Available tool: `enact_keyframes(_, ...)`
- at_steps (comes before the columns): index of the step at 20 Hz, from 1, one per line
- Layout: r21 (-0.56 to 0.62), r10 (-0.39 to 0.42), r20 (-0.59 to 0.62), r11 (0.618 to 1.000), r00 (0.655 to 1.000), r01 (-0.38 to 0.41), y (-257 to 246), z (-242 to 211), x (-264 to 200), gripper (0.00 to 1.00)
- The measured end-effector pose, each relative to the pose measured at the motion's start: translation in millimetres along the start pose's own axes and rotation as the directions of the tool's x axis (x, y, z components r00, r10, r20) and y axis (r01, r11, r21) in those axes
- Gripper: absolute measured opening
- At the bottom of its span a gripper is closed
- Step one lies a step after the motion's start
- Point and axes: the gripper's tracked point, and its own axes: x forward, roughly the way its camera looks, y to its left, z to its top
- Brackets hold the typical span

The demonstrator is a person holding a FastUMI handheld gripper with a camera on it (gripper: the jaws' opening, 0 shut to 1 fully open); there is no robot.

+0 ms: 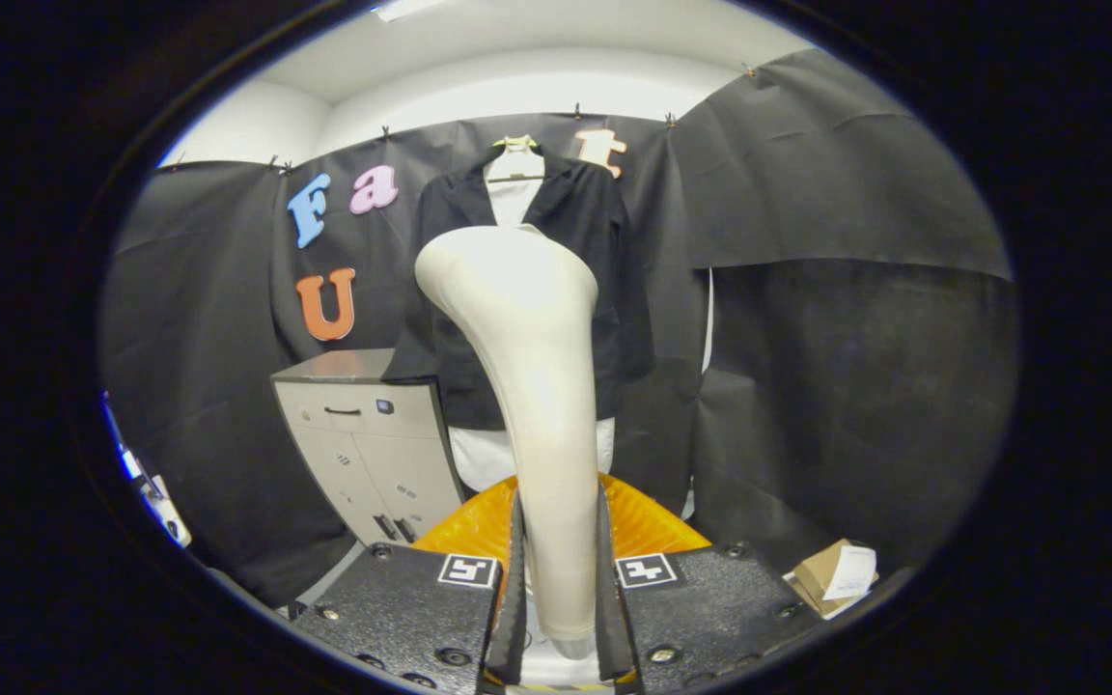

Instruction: Iron the clothes twice with a garment steamer, once on the left side and once on the right side.

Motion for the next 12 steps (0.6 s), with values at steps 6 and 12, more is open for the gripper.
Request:
enact_keyframes(6, 0.008, 0.045, 0.004, 0.999, 0.999, -0.045, -4.2, 0.7, -2.7, 0.32)
enact_keyframes(12, -0.006, 0.075, 0.010, 0.997, 0.997, -0.075, -5.5, 3.5, -4.3, 0.32)
